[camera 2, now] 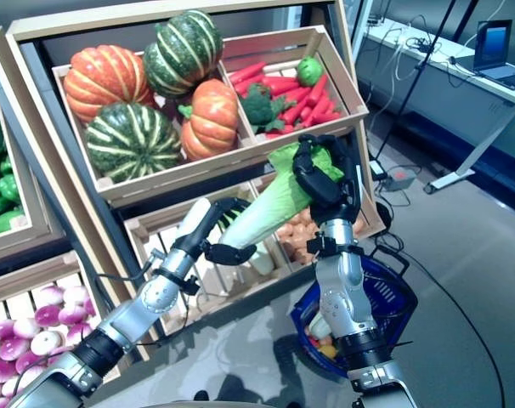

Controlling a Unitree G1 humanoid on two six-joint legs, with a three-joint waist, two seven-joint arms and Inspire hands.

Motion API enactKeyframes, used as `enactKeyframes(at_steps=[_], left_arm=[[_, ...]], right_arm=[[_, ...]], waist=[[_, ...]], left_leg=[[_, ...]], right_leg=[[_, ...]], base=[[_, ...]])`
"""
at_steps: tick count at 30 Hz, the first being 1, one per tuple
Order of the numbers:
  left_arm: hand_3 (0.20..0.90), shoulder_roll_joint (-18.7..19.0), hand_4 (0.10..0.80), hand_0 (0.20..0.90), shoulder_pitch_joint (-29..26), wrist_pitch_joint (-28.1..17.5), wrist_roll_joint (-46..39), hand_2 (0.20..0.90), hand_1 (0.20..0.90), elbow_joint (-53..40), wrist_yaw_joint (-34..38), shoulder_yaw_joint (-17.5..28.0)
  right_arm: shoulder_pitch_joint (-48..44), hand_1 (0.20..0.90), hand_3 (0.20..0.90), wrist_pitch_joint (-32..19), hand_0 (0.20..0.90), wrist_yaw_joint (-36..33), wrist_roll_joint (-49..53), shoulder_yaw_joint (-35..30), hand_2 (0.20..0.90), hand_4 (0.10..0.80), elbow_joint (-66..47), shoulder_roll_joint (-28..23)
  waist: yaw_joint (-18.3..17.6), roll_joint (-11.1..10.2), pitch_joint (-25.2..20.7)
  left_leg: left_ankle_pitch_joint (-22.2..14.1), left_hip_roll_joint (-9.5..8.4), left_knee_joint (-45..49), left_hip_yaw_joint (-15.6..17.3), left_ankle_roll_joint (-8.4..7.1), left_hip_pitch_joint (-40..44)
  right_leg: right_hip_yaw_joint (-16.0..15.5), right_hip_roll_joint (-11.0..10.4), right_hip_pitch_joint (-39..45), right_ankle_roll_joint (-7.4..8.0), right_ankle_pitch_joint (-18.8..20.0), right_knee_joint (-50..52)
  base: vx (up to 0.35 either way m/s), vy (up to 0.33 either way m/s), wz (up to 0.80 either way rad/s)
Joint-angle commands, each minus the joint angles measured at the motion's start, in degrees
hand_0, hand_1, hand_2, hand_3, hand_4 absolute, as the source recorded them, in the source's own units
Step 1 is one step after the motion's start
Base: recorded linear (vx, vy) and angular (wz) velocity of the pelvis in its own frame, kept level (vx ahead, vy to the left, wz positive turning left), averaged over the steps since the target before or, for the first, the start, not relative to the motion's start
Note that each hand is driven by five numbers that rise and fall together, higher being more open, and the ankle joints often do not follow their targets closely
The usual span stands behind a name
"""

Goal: Put vegetables into the basket

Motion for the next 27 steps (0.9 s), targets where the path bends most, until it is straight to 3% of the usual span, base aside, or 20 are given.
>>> enactKeyframes(at_steps=[1,10,11,22,27], left_arm=[[0.3,1.7,0.4,0.3,-3.73,-0.12,4.15,0.3,0.3,2.29,-1.79,-5.79],[0.3,1.72,0.4,0.3,-3.71,0.17,3.93,0.3,0.3,2.54,-1.5,-5.83],[0.3,1.83,0.4,0.3,-3.56,-0.08,4.01,0.3,0.3,2.6,-1.39,-5.79],[0.3,1.94,0.4,0.3,-3.09,-0.02,3.62,0.3,0.3,3.51,0.12,-4.92],[0.3,1.84,0.4,0.3,-2.71,0.5,3.37,0.3,0.3,3.01,0.58,-4.36]], right_arm=[[-13.08,0.3,0.3,-9.54,0.3,8.65,0.64,-2.87,0.3,0.4,-8.78,3.82],[-13.25,0.3,0.3,-8.72,0.3,7.56,-1.77,-2.89,0.3,0.4,-8.62,3.54],[-13.38,0.9,0.9,-8.1,0.9,5.49,-4.23,-2.82,0.9,0.8,-8.25,3.13],[-11.94,0.9,0.9,-3.76,0.9,-6.28,-18.47,-2.65,0.9,0.8,-7.08,-0.36],[-10.07,0.9,0.9,-3.04,0.9,-10.46,-19.3,-2.12,0.9,0.8,-4.88,-0.43]], waist=[[-1.19,-1.93,-3.66],[-1.19,-1.93,-3.62],[-1.13,-1.96,-3.61],[-1.62,-2.03,-3.55],[-1.62,-2.01,-3.48]], left_leg=[[-1.51,0.26,0.08,-1.26,-0.02,-0.58],[-1.58,0.29,0.08,-1.25,-0.06,-0.65],[-1.57,0.29,0.08,-1.28,-0.06,-0.63],[-1.5,0.35,0.08,-0.85,-0.09,-0.73],[-1.4,0.34,0.08,-0.72,-0.02,-0.78]], right_leg=[[2.36,-3.09,0.91,-0.66,1.42,1.09],[2.33,-3.12,0.92,-0.68,1.32,1.03],[2.29,-3.13,0.97,-0.69,1.33,1.02],[2.59,-3.22,0.68,-0.47,1.63,0.93],[2.68,-3.29,0.62,-0.4,1.76,0.95]], base=[[0.0,0.0,0.0],[0.0,0.0,0.0],[0.0,0.0,0.0],[0.0,0.0,0.0],[0.0,0.0,0.0]])
